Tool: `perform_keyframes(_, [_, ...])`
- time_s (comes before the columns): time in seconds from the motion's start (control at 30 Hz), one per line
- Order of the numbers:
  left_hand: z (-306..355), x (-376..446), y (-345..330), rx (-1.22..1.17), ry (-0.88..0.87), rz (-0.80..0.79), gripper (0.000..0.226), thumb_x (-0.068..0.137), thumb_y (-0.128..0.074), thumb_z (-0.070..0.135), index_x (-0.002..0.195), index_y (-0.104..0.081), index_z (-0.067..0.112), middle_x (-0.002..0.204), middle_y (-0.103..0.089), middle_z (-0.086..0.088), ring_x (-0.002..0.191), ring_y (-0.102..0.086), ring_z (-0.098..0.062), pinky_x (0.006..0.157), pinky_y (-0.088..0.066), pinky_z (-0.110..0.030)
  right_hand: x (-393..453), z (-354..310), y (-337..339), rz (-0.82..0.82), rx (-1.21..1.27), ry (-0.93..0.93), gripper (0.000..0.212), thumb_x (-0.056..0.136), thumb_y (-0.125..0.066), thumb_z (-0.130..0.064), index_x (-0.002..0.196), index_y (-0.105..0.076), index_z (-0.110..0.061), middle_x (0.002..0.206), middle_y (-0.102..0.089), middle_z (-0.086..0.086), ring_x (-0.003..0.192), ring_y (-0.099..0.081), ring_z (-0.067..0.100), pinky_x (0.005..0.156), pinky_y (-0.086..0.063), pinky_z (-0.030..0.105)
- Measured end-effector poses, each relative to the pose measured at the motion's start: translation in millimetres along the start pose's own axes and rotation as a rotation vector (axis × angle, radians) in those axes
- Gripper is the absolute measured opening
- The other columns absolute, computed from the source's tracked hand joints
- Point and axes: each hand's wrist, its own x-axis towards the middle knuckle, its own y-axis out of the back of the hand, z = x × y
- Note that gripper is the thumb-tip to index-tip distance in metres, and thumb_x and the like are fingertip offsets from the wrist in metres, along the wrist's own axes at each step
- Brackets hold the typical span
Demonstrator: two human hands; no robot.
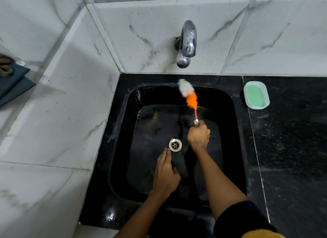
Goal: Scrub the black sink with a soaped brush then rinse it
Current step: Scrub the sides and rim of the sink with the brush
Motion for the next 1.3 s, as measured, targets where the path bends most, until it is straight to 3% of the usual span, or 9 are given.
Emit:
perform_keyframes(0.1, [-2.1, -16.8, -13.9, 0.002, -0.020, -0.020, 0.079, 0.086, -0.053, 0.011, 0.156, -0.017, 0.011, 0.163, -0.018, -0.002, 0.151, -0.013, -0.017, 0.122, -0.012, -0.023, -1.0, 18.5, 9.7, 0.138, 0.163, -0.221, 0.022, 0.095, -0.042, -0.023, 0.106, -0.058, -0.016, 0.101, -0.063, 0.020, 0.095, -0.059, 0.041, 0.077, -0.048, 0.045])
perform_keyframes(0.3, [-2.6, -26.6, -22.5, 0.026, -0.048, -0.022, 0.079, 0.086, -0.052, 0.011, 0.156, -0.015, 0.010, 0.164, -0.016, -0.003, 0.151, -0.012, -0.017, 0.122, -0.009, -0.022, 2.5, 14.9, 18.5, -0.115, -0.080, 0.132, 0.025, 0.099, -0.039, -0.028, 0.106, -0.058, -0.014, 0.099, -0.061, 0.017, 0.091, -0.057, 0.039, 0.071, -0.041, 0.037])
perform_keyframes(0.5, [-0.1, -26.8, -23.0, 0.060, -0.060, -0.010, 0.083, 0.083, -0.052, 0.011, 0.157, -0.013, 0.010, 0.165, -0.012, -0.003, 0.152, -0.009, -0.019, 0.123, -0.009, -0.026, 4.7, 36.5, 36.1, 0.071, 0.041, -0.079, 0.025, 0.098, -0.039, -0.026, 0.104, -0.059, -0.012, 0.094, -0.064, 0.016, 0.090, -0.060, 0.037, 0.075, -0.051, 0.043])
perform_keyframes(0.67, [-0.2, -27.9, -23.9, 0.094, -0.083, -0.007, 0.083, 0.083, -0.053, 0.012, 0.157, -0.013, 0.007, 0.165, -0.011, -0.005, 0.152, -0.008, -0.020, 0.123, -0.007, -0.025, 1.7, 44.5, 39.8, -0.080, -0.043, 0.059, 0.025, 0.099, -0.040, -0.029, 0.101, -0.058, -0.012, 0.090, -0.061, 0.013, 0.084, -0.059, 0.035, 0.069, -0.048, 0.038])
perform_keyframes(0.87, [-0.5, -31.8, -27.7, 0.146, -0.120, -0.020, 0.085, 0.083, -0.051, 0.014, 0.157, -0.010, 0.009, 0.166, -0.007, -0.005, 0.153, -0.005, -0.020, 0.124, -0.008, -0.030, 0.5, 74.5, 59.0, 0.030, 0.001, -0.095, 0.025, 0.097, -0.044, -0.026, 0.103, -0.063, -0.011, 0.099, -0.063, 0.022, 0.095, -0.059, 0.040, 0.071, -0.039, 0.034])
perform_keyframes(1.13, [-0.9, -31.0, -30.5, 0.173, -0.122, -0.021, 0.086, 0.083, -0.051, 0.016, 0.157, -0.008, 0.010, 0.166, -0.005, -0.003, 0.153, -0.003, -0.018, 0.124, -0.006, -0.028, -2.2, 40.3, 59.9, 0.003, -0.097, 0.219, 0.026, 0.100, -0.041, -0.033, 0.100, -0.058, -0.013, 0.086, -0.061, 0.015, 0.080, -0.058, 0.036, 0.064, -0.041, 0.035])
perform_keyframes(1.3, [-1.0, -31.6, -30.1, 0.170, -0.115, -0.010, 0.086, 0.083, -0.051, 0.015, 0.157, -0.006, 0.011, 0.166, -0.003, -0.002, 0.153, -0.001, -0.018, 0.124, -0.006, -0.028, 15.4, 32.0, 61.1, 0.071, 0.156, -0.098, 0.027, 0.100, -0.043, -0.029, 0.104, -0.063, -0.012, 0.090, -0.058, 0.009, 0.083, -0.055, 0.030, 0.067, -0.036, 0.032])
